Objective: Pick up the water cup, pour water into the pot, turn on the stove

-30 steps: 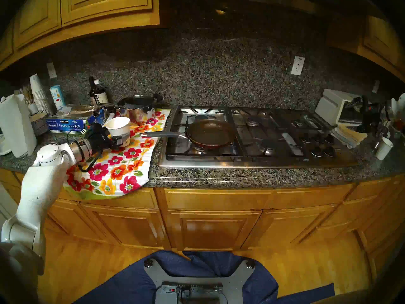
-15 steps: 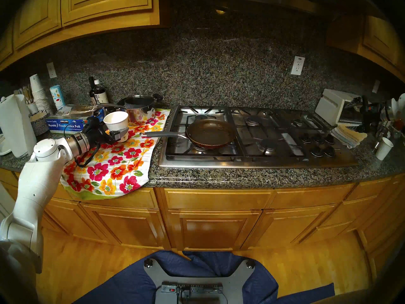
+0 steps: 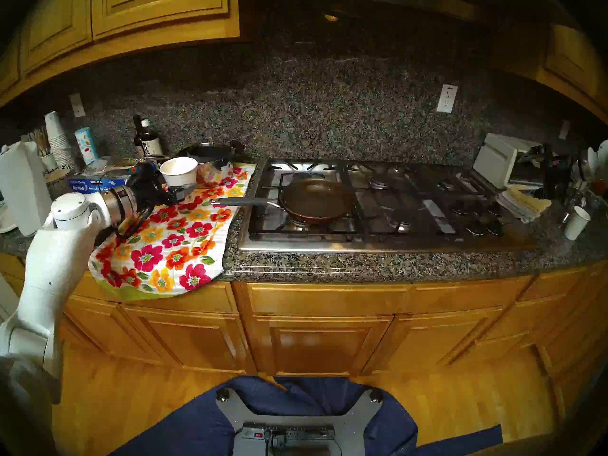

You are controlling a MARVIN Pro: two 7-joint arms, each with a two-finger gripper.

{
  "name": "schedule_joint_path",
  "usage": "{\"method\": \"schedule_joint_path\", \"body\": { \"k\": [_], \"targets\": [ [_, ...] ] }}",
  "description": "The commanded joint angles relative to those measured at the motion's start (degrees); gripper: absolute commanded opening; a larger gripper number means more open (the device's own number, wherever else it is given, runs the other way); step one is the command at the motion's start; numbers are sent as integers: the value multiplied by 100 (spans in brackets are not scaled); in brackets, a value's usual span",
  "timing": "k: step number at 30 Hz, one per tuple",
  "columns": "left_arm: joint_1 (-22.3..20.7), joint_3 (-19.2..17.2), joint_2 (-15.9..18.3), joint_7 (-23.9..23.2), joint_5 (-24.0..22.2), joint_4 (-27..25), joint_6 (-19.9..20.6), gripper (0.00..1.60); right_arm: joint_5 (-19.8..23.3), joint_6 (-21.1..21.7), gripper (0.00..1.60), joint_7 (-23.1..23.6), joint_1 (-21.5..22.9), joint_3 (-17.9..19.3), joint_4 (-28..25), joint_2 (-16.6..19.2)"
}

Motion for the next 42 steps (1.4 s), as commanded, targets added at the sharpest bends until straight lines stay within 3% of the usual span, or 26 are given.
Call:
{"method": "schedule_joint_path", "body": {
  "k": [1, 4, 5, 6, 20, 42],
  "targets": [
    [-530, -18, -43, 161, 88, -507, 92, 117, 15, -5, 160, -14, 150, 24, 112, -5],
    [-832, 165, -121, 149, 225, -448, 169, 122, 15, -5, 160, -14, 149, 24, 112, -5],
    [-614, 50, -125, 226, 212, -636, 172, 128, 15, -5, 160, -14, 149, 24, 112, -5],
    [-765, 156, -146, 215, 287, -596, 220, 129, 15, -5, 160, -14, 149, 24, 112, -5],
    [-1271, 521, -477, 260, 760, -770, 549, 120, 15, -6, 160, -12, 151, 25, 114, -5],
    [-1659, 894, -794, 55, 1272, -1110, 795, 116, 15, -7, 160, -8, 154, 25, 115, -5]
  ]
}}
